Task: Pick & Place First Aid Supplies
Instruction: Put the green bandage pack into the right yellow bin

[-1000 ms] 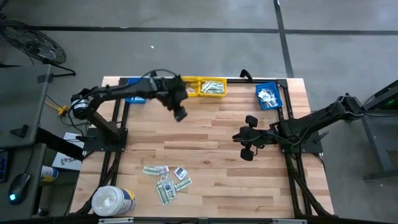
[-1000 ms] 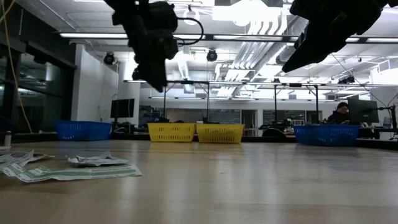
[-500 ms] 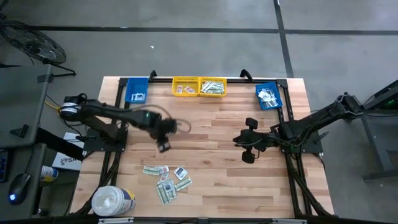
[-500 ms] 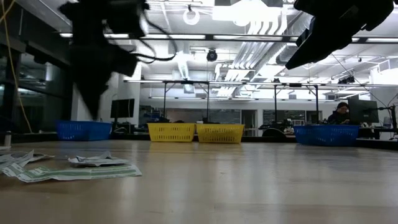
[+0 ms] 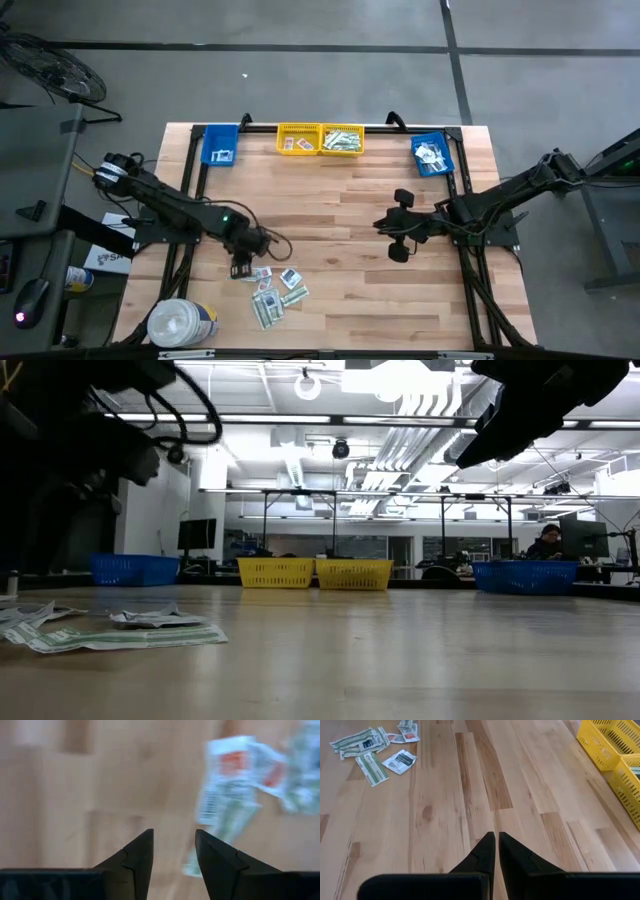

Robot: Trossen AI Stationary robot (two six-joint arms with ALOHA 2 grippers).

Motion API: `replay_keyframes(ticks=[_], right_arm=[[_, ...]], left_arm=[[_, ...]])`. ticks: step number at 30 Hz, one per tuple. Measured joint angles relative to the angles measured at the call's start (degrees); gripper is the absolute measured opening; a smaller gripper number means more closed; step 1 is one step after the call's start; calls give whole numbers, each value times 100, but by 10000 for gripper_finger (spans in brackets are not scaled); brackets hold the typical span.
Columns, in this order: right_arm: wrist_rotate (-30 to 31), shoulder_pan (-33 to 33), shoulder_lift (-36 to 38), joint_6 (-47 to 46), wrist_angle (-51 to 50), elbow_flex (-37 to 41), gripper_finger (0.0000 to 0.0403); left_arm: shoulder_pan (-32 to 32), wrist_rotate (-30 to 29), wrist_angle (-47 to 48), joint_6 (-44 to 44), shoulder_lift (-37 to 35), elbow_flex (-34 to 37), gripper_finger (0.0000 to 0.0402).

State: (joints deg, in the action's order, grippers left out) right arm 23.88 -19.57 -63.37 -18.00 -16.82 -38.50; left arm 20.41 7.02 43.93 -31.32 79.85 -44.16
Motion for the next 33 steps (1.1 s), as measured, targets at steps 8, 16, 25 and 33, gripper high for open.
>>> replay_keyframes(ticks=[8,16,25,33], right_arm=[[0,0,0,0,39,0,16],[-7,0,-1,-13,43,0,16],[-42,0,0,-19,92,0,16],[-123,0,0,-17,124,0,16]], left_arm=[[459,-112,-512,1537,0,0,144],[511,-388,-861,2580,0,0,144],[513,-363,-1254,2806,45,0,144],[513,62,-1356,2808,436,2,144]])
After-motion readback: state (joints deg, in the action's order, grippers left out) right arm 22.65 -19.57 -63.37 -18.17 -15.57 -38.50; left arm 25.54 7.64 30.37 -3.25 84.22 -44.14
